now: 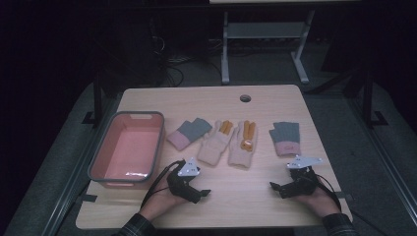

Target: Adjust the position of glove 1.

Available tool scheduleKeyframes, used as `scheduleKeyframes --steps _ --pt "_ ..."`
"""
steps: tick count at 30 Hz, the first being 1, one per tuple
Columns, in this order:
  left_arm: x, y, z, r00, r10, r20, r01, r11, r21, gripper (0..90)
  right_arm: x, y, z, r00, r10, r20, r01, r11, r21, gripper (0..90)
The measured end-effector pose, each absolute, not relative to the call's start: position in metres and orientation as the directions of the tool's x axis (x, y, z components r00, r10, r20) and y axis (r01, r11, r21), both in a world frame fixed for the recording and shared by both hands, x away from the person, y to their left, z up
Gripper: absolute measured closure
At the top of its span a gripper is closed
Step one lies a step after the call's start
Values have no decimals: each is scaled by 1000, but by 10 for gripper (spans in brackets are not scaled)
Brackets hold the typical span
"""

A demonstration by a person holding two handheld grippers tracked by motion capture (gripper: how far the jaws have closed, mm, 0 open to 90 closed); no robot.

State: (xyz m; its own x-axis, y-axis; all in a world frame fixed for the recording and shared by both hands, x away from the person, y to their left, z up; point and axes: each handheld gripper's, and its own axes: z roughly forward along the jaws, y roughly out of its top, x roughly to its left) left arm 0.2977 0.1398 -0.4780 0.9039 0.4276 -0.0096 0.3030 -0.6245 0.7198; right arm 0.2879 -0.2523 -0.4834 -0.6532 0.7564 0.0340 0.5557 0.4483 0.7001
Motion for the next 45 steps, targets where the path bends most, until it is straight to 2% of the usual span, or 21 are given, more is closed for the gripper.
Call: scheduleKeyframes --steps 21,31,36,45 --pt "301 139 -475 885 464 -21 343 -622 704 125 287 -252 -483 -658 753 33 553 453 700 0" --pt "307 141 -457 865 500 -44 369 -574 731 135 287 -252 -483 -657 753 35 556 451 698 0" --pt "309 139 -450 860 509 -24 360 -574 735 141 287 -252 -483 -658 753 34 554 452 699 0" --pt "323 134 -439 848 529 -24 367 -554 747 259 287 -253 -483 -657 754 30 551 452 701 0"
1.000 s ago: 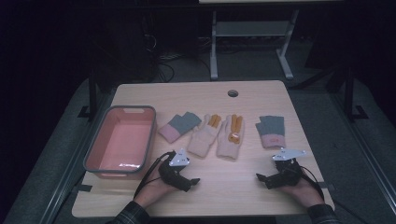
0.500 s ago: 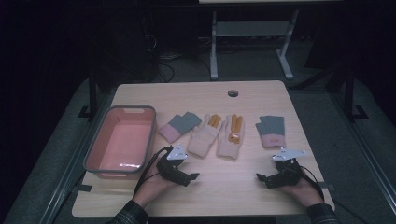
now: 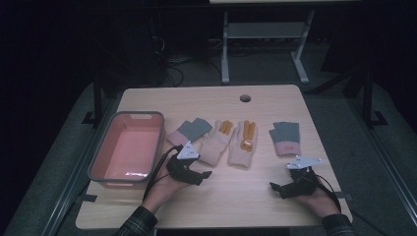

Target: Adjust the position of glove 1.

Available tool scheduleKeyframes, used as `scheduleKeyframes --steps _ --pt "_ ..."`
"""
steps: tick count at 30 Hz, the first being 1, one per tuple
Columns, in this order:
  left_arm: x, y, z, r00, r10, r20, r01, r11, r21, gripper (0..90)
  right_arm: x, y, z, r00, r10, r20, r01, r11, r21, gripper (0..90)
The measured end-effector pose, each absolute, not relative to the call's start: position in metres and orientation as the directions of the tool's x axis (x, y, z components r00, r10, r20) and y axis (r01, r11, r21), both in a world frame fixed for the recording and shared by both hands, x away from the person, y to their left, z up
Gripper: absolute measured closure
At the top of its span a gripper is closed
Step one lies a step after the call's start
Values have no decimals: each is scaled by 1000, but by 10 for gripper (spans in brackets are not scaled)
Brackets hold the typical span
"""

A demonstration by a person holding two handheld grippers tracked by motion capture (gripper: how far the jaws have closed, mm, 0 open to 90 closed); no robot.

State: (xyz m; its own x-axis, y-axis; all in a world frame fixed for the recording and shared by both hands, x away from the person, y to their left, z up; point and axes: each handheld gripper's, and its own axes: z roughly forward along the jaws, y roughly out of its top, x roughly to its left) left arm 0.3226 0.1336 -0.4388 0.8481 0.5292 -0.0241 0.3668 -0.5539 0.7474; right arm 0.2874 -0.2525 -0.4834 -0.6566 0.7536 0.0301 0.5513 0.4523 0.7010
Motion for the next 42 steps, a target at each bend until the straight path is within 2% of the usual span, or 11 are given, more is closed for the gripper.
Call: scheduleKeyframes --steps 3,13,14,16,24,30,42 --pt "328 130 -436 851 524 -9 355 -563 746 367 287 -253 -483 -656 754 30 551 452 701 0" --pt "345 117 -429 858 513 -6 354 -582 732 823 287 -252 -483 -643 765 39 564 439 700 0" --pt "348 116 -428 859 511 -8 354 -583 731 823 287 -252 -483 -641 766 40 565 437 700 0" --pt "355 114 -429 856 517 -9 356 -577 735 895 288 -253 -483 -642 766 37 563 438 701 0" --pt "372 107 -433 841 541 -10 368 -557 745 895 288 -253 -483 -640 768 38 565 437 700 0" --pt "383 97 -447 839 543 22 367 -596 714 896 288 -253 -483 -640 767 38 565 437 700 0" --pt "381 95 -457 840 542 23 384 -623 682 898 288 -252 -483 -640 768 42 568 435 698 0"
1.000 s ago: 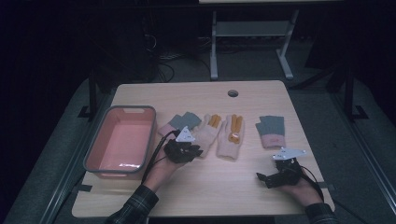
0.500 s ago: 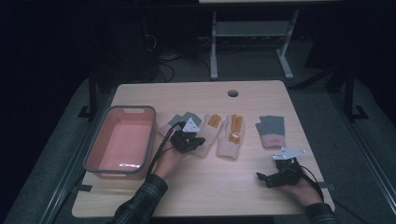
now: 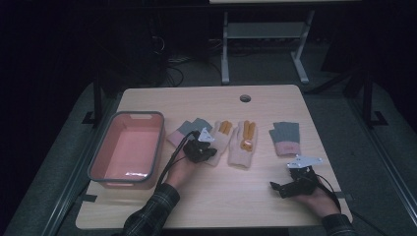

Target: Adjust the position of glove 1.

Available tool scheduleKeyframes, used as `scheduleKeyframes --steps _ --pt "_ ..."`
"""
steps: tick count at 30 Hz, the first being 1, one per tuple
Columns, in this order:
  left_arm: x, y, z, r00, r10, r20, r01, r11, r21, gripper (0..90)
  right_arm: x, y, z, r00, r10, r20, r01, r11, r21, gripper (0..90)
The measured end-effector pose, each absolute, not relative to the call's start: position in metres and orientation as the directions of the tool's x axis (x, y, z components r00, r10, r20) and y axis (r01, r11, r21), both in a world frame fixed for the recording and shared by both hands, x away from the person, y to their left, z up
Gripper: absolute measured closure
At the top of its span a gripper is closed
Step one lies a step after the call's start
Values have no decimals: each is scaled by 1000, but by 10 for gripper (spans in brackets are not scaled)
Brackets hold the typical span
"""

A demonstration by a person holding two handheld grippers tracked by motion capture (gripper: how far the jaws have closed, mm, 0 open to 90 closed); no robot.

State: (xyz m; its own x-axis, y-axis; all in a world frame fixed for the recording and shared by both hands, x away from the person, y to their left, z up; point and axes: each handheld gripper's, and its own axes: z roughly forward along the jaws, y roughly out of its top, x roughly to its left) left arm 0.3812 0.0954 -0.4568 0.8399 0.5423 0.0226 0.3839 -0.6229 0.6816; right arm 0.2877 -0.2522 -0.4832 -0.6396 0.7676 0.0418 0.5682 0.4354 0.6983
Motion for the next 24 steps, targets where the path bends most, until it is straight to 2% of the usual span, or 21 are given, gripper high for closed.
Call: scheduleKeyframes --steps 4,24 --pt "373 104 -457 833 553 -8 406 -600 689 898 288 -253 -483 -642 766 36 564 440 699 0" --pt "318 139 -451 844 535 -35 421 -620 662 898 288 -252 -483 -643 765 37 562 439 701 0"
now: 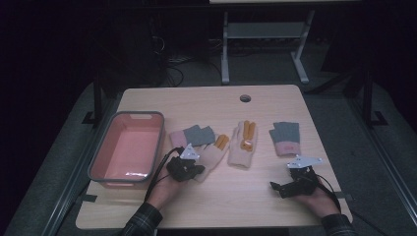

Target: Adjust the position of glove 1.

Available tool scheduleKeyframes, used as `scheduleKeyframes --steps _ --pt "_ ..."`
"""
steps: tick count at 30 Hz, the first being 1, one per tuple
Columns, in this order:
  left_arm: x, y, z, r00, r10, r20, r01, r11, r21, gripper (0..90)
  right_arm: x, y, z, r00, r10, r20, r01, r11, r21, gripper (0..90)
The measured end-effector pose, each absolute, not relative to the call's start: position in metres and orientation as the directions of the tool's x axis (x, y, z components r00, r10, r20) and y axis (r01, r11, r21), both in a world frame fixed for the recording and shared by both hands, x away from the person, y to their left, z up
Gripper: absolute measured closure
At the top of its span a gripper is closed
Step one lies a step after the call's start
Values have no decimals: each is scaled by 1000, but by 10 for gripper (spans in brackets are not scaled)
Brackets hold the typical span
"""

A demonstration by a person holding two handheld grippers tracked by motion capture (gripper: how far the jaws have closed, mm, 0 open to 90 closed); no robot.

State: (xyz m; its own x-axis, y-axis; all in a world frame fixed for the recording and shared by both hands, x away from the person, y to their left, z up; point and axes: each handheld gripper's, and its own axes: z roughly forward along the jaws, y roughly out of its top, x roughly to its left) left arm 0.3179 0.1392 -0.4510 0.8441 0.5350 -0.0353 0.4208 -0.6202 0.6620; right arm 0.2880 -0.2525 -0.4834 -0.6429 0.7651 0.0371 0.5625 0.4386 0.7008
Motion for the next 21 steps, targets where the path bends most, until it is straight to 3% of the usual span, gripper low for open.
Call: scheduleKeyframes --steps 6,11,12,15,21 --pt "299 149 -448 848 529 -18 405 -627 666 898 288 -252 -483 -642 766 37 563 438 701 0" --pt "307 150 -439 834 551 -23 404 -582 706 877 288 -252 -483 -641 766 37 563 438 701 0" --pt "310 149 -436 831 556 -19 397 -570 719 793 288 -252 -483 -640 768 37 565 437 701 0" --pt "327 139 -430 810 586 14 385 -550 741 657 288 -252 -483 -632 774 40 571 431 699 0" --pt "350 123 -430 806 592 28 379 -551 743 476 288 -252 -483 -630 775 44 575 428 697 0"
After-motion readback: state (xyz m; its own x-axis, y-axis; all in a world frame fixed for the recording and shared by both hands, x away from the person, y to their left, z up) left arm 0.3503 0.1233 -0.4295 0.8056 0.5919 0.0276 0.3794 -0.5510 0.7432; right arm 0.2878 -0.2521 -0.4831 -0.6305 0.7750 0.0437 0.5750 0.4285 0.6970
